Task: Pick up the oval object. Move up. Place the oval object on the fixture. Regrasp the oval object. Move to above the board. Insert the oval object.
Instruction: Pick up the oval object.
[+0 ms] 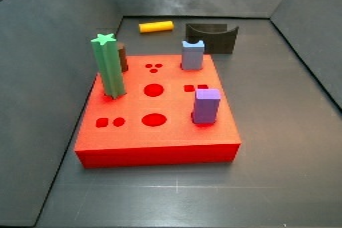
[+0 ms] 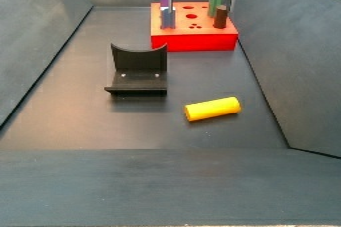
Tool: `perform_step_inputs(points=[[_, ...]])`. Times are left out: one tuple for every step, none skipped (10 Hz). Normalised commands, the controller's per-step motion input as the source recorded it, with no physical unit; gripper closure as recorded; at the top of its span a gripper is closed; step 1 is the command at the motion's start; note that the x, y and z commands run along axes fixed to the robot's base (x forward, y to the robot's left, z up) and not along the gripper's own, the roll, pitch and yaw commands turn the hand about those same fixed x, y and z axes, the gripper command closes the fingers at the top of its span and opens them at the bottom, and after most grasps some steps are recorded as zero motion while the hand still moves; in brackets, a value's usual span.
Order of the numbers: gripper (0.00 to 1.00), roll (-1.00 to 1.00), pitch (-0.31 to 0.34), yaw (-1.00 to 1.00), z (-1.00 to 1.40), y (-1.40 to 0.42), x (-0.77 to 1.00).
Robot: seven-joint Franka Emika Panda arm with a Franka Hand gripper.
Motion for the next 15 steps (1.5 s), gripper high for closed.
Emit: perform_step_inputs(points=[[0.00,0.00,0.000,0.00,0.00,0.00,-0.07],[0.00,-0.07,0.000,-0.38,-0.22,0.07,0.39],[0.00,-0.16,0.000,-0.70,-0.33,0.09,0.45],[0.00,-0.22,-0.003,-0.76,-0.30,0.00,0.30],[0.00,-0.26,-0.066,-0.74,-0.31,0.00,0.17],[0.00,-0.30,-0.047,-0.59,-0.43,0.11,0.01],[0.00,-0.33,-0.051,-0.40,-0.44,0.30,0.00],[0.00,-0.37,-0.059,-0.26,-0.43,0.43,-0.04],[0.00,-0.38,-0.064,-0.17,-0.43,0.51,-0.10],[0.00,-0.38,-0.074,-0.21,-0.41,0.45,-0.07],[0.00,-0.37,-0.090,-0.43,-0.34,0.19,-0.07],[0.00,-0.37,-0.073,-0.53,-0.35,0.06,-0.10],[0.00,-0.38,-0.086,-0.55,-0.32,0.03,-0.09],[0.00,-0.39,-0.089,-0.54,-0.31,0.03,-0.09],[0.00,-0.40,-0.094,-0.52,-0.30,0.04,-0.08]])
